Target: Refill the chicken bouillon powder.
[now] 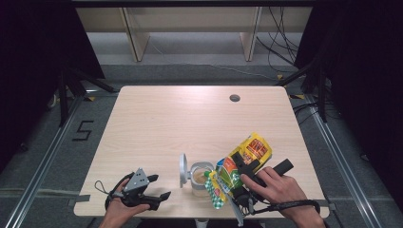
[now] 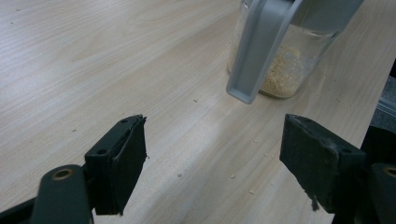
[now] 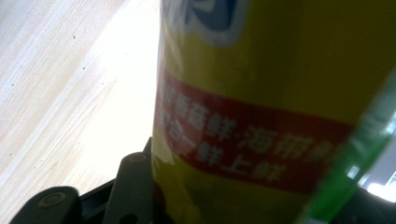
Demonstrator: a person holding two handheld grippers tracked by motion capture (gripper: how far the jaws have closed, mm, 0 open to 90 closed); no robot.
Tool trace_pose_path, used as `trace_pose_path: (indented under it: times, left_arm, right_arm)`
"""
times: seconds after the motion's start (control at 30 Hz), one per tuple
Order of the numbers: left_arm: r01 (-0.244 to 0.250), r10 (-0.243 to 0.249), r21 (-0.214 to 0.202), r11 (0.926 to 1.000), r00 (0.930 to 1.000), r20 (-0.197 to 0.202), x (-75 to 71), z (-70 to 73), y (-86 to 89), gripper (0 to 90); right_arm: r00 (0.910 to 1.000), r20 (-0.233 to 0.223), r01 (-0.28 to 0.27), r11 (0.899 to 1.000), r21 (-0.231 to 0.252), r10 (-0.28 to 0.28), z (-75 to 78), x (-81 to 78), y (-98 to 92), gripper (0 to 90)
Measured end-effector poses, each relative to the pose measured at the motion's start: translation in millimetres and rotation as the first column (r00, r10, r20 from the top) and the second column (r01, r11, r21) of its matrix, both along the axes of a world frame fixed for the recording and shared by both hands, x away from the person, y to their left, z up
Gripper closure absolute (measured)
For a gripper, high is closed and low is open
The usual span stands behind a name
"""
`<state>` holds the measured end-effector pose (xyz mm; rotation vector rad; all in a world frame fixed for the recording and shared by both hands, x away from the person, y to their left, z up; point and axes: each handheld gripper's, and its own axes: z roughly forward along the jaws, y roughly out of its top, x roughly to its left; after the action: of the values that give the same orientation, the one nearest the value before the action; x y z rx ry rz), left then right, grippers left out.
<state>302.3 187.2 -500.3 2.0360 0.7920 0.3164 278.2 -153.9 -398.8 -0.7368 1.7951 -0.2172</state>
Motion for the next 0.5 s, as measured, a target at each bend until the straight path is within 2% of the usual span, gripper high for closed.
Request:
trace_pose_path:
  times: [0.03,0.07,0.1,0.17,0.2,0.23,0.27,0.3,0.33,0.37,0.4,0.43,0.47,0.5]
  left_arm:
    - [0.003,-0.003,0.015,0.9999,1.0,-0.006,-0.5,0.8,0.6,22.0]
    - [0.005,-0.005,0.011,0.9999,1.0,-0.006,-0.3,0.5,0.5,22.0]
    - [0.002,-0.002,0.0,1.0,1.0,0.001,0.0,0.1,0.2,22.0]
    - [-0.011,0.011,-0.038,0.9992,0.9999,-0.01,-1.0,-1.2,-2.5,22.0]
    - [-0.004,0.003,-0.027,0.9996,0.9999,-0.015,-1.0,-0.8,-1.7,22.0]
    - [0.007,-0.006,0.013,0.9999,0.9999,-0.013,-0.2,0.3,0.8,22.0]
    - [-0.003,0.002,-0.018,0.9998,1.0,-0.007,-0.7,-0.7,-1.0,22.0]
    - [-0.003,0.002,-0.018,0.9998,1.0,-0.007,-0.7,-0.7,-1.0,22.0]
    - [-0.012,0.012,-0.035,0.9993,0.9999,-0.005,-0.6,-0.9,-2.4,22.0]
    - [0.019,-0.019,-0.004,0.9998,0.9998,0.006,1.0,-0.3,-0.1,22.0]
    - [0.016,-0.016,-0.002,0.9999,0.9999,0.004,0.7,-0.5,-0.2,22.0]
    - [0.022,-0.022,0.016,0.9996,0.9998,0.005,1.1,0.2,1.0,22.0]
    - [0.007,-0.007,-0.023,0.9997,1.0,0.005,0.4,-0.7,-1.4,22.0]
    - [0.003,-0.003,-0.032,0.9995,1.0,0.008,0.5,-1.0,-2.1,22.0]
  right_arm:
    - [1.0,0.0,0.002,1.0,-0.001,-0.002,-0.3,0.1,-0.1,57.0]
    - [1.0,-0.001,0.004,1.0,0.0,-0.004,-0.6,-0.2,-0.3,57.0]
    - [1.0,-0.001,0.002,1.0,0.001,-0.002,-0.6,-0.2,-0.4,57.0]
    - [1.0,-0.001,-0.001,1.0,-0.001,0.001,-0.6,0.4,-0.1,57.1]
    - [1.0,0.001,-0.003,1.0,-0.012,0.003,-0.6,1.1,0.4,57.0]
    - [1.0,0.003,0.005,1.0,-0.003,-0.005,-1.5,0.7,0.2,57.1]
    - [1.0,0.0,0.007,1.0,-0.003,-0.007,-1.5,0.7,0.1,57.1]
    - [0.9999,-0.001,-0.012,1.0,-0.023,0.012,0.1,2.1,0.4,57.1]
    - [0.9999,-0.002,-0.012,1.0,-0.022,0.012,-0.1,2.3,0.1,57.1]
    - [1.0,-0.004,0.007,1.0,-0.001,-0.007,-1.9,1.3,-0.5,57.1]
    - [0.9999,-0.006,0.015,1.0,0.004,-0.015,-2.7,1.2,-0.7,57.1]
    - [1.0,-0.005,0.002,1.0,-0.012,-0.002,-1.8,2.3,-0.3,57.1]
    - [0.9998,-0.009,0.016,1.0,0.007,-0.016,-3.2,1.3,-1.1,57.1]
    - [0.9999,-0.008,0.012,1.0,0.005,-0.012,-3.2,1.6,-1.1,57.1]
